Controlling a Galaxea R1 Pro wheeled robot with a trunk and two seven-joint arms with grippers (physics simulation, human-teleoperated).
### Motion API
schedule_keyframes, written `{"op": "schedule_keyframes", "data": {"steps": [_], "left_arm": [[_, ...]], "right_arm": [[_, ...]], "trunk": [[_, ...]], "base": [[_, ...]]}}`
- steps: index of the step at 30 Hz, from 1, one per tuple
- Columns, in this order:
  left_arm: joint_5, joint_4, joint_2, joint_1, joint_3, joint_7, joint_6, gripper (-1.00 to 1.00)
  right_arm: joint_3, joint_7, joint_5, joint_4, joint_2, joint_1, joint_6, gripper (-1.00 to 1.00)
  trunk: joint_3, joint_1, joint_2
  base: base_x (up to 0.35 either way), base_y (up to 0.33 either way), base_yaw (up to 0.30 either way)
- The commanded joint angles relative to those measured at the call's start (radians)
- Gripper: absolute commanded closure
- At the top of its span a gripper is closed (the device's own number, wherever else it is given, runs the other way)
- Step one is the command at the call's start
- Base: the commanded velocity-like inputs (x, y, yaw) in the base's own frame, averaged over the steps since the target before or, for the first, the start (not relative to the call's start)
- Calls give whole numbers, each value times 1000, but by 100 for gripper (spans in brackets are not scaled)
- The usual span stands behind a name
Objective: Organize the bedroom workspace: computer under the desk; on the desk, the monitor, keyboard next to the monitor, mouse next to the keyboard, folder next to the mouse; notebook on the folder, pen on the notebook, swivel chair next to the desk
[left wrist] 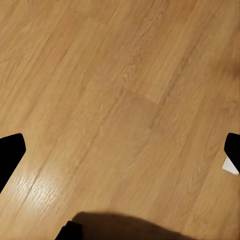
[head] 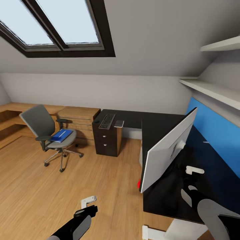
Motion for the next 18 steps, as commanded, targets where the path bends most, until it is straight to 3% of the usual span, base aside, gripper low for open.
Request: {"op": "schedule_keyframes", "data": {"steps": [1, 6, 18], "left_arm": [[4, 2, -1, -1, -7, 8, 3, -100], [3, 20, -17, -1, -7, 7, 3, -100], [1, 22, -19, -1, -7, 8, 2, -100]], "right_arm": [[-3, 4, -5, 1, 0, -1, -5, -100], [-3, 4, -5, 1, 0, -1, -5, -100], [-3, 4, -5, 1, 0, -1, -5, -100]], "trunk": [[-2, 1, -2], [-2, 1, -2], [-2, 1, -2]], "base": [[175, -166, 0], [58, -55, 0], [72, -25, 0]]}}
